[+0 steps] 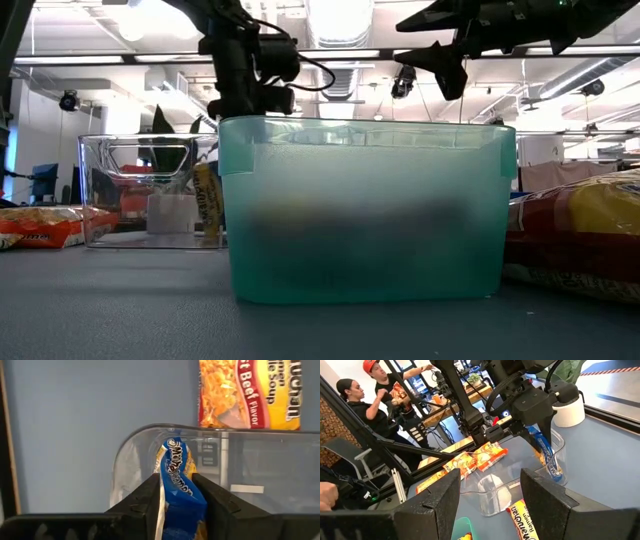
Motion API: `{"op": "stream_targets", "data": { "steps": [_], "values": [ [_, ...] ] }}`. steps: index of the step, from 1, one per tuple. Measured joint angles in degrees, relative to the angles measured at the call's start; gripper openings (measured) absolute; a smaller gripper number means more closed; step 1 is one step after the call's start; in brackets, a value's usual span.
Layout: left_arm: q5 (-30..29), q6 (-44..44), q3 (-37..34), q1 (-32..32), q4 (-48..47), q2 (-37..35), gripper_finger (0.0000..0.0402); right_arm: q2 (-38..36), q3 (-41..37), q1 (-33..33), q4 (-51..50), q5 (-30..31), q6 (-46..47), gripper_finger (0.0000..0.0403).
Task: Sort Maruchan noodles
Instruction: Put the blue noodle pack into the transparent bin, then put the orange noodle pack into the dark blue bin
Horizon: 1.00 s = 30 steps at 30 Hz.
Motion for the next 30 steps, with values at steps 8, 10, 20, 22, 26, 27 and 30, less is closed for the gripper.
{"op": "stream_targets", "data": {
  "steps": [8,10,20,22,26,27,30],
  "values": [
    [-3.34,2.24,3.35,0.06,0.03,0.0,0.012,0.0,0.0,0.0,-0.01,0.0,0.0,0.0196],
    [-5.69,2.78,4.51,0.0,-0.24,0.0,0.0123,0.0,0.0,0.0,-0.01,0.0,0.01,0.0196],
    [-7.03,1.06,10.43,0.11,-4.89,-0.36,0.0124,0.0,0.0,0.0,-0.08,-0.01,-0.26,0.0196],
    [-6.49,-2.31,11.45,-0.23,-6.1,-1.04,0.0124,0.0,0.0,0.0,-0.67,0.0,-0.35,0.0196],
    [-0.13,-8.82,11.88,-1.69,-8.77,-3.52,0.0124,0.0,-0.04,0.0,-2.04,-0.02,-0.59,0.0196],
    [1.61,-10.39,11.56,-2.29,-8.88,-4.25,0.0124,0.0,-0.04,0.0,-2.33,-0.02,-0.7,0.0196],
    [3.61,-16.22,9.97,-4.81,-9.79,-6.85,0.0123,0.0,-0.04,0.0,-2.63,-0.05,-1.49,0.0196]
  ]
}}
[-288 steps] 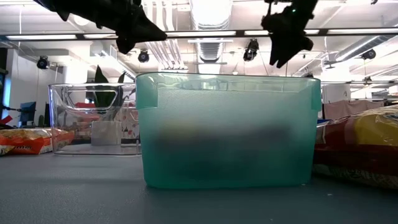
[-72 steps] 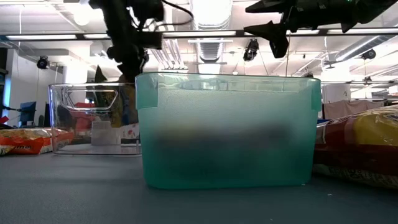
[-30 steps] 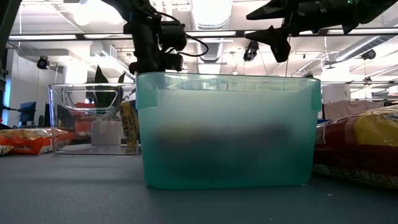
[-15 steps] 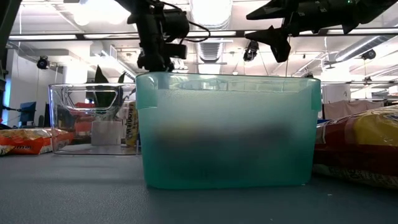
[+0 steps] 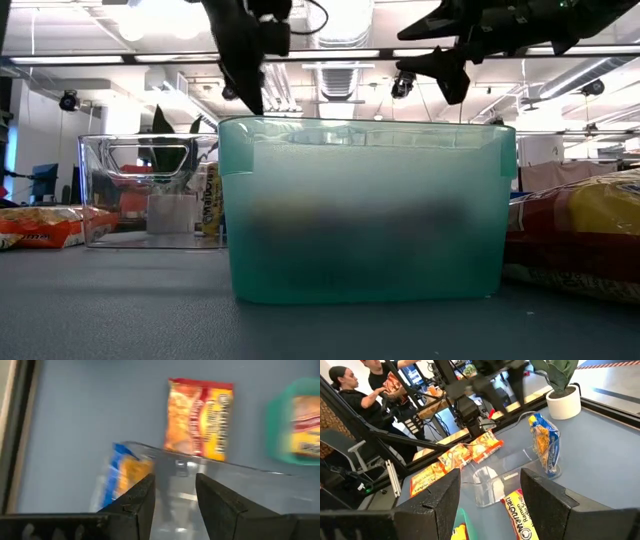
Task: Sort Maruchan noodles
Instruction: Put the orange noodle pack into the dark blue bin
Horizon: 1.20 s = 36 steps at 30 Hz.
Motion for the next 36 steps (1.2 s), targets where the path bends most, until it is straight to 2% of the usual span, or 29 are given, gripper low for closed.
{"op": "stream_targets", "data": {
  "steps": [13,19,28,30,36],
  "values": [
    [-0.01,-27.63,-1.49,-19.46,-8.42,-5.17,0.0123,0.0,0.0,0.0,-2.61,-0.02,-5.22,0.0196],
    [0.29,-44.31,-1.49,-28.09,-12.01,-5.13,0.0123,0.04,0.0,0.0,-2.71,-0.02,-7.26,0.0196],
    [1.79,-75.08,-1.47,-42.24,-12.96,-5.44,0.0123,-2.6,0.0,0.0,-2.58,-0.5,-9.98,0.0196],
    [1.26,-81.73,-1.49,-45.16,-12.97,-5.44,0.0123,-3.53,0.05,0.0,-2.64,-0.5,-11.13,0.0196],
    [-5.21,-98.3,-2.18,-52.54,-13.44,-5.44,0.0124,-6.05,2.83,0.0,-4.57,-0.5,-15.04,0.0196]
  ]
}}
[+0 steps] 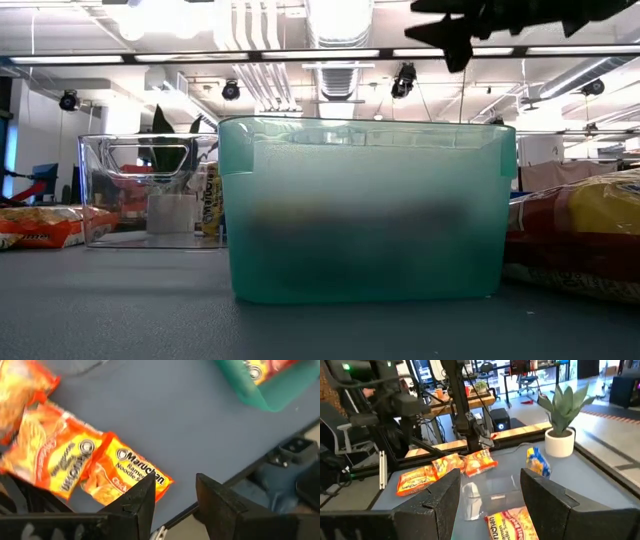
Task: Sort Maruchan noodles
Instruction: Put the orange noodle pack into the dark blue bin
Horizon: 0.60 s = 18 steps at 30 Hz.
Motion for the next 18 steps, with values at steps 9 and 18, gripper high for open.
{"op": "stream_targets", "data": {
  "steps": [9,18],
  "values": [
    [-0.37,-21.75,-6.59,-5.36,1.89,0.02,0.0164,-2.06,3.19,0.02,-5.35,0.0,-2.18,0.0196],
    [0.76,-31.33,-14.15,-7.47,3.33,3.17,0.0191,-2.08,3.2,0.02,-5.29,0.0,-3.09,0.0196]
  ]
}}
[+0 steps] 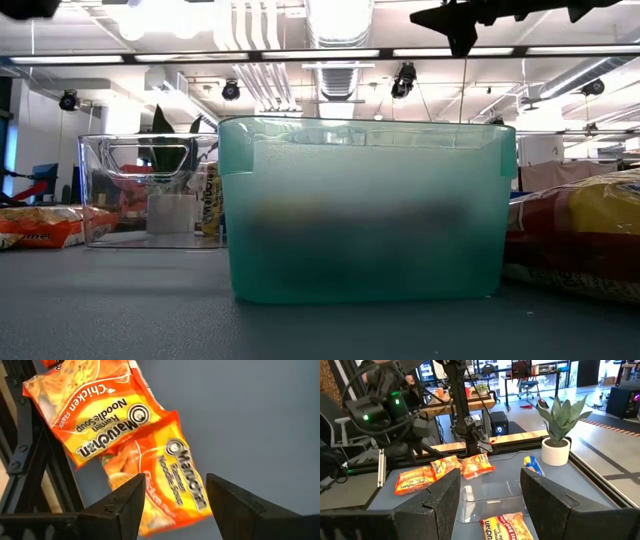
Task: Sort Maruchan noodles
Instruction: Put the orange noodle pack into the dark blue bin
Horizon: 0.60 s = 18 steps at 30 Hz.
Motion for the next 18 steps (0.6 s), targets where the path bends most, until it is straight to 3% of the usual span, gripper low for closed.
{"op": "stream_targets", "data": {
  "steps": [7,12,18],
  "values": [
    [0.16,9.09,-4.18,0.52,10.33,2.52,0.0181,0.07,0.0,0.0,0.0,0.0,0.02,0.0196],
    [1.07,-1.74,-5.63,0.78,15.33,4.54,0.018,0.11,0.0,0.0,0.0,0.0,0.04,0.0196],
    [4.59,-2.44,-4.03,0.7,16.61,9.78,0.018,0.11,0.0,0.0,-0.02,0.0,-0.34,0.0196]
  ]
}}
